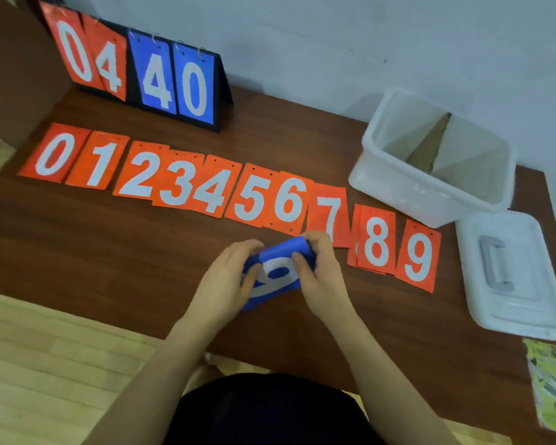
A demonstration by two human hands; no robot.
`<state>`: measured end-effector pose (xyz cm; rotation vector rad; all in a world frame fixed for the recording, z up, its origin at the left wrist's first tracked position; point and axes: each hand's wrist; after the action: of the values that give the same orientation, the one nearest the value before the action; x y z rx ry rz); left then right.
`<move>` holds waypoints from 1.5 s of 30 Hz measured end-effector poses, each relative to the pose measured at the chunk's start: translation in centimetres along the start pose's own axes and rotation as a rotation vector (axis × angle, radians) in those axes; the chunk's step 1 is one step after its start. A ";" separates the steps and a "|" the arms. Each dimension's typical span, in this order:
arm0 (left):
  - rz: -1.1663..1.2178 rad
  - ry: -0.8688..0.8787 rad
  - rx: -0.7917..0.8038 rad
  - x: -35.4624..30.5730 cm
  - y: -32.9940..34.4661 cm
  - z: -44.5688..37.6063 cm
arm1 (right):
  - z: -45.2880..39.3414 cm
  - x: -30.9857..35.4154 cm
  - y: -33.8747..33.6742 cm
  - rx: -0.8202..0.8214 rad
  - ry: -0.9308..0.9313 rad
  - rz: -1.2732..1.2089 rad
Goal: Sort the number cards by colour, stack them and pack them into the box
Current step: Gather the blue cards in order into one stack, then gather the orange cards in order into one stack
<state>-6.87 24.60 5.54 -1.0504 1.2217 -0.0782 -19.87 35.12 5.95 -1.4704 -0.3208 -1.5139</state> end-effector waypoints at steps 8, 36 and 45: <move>0.229 -0.403 -0.177 11.9 -8.6 1.9 | -6.0 5.0 15.1 0.106 0.107 0.296; -0.436 -0.680 -0.076 31.8 -23.2 -13.4 | -26.7 16.1 32.4 0.216 -0.093 0.777; -0.279 -0.825 0.102 34.9 -26.4 -15.4 | -27.7 16.0 34.0 0.161 0.035 0.912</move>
<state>7.21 -19.15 -0.95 -1.0047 0.3214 0.0746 -8.23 -9.56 -0.79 -1.1995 0.2351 -0.7491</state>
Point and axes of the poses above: each hand's wrist, its own z-axis away from the middle knuckle, its own y-axis out of the palm, x = y × z, and after that the axes turned 7 degrees about y, right-handed
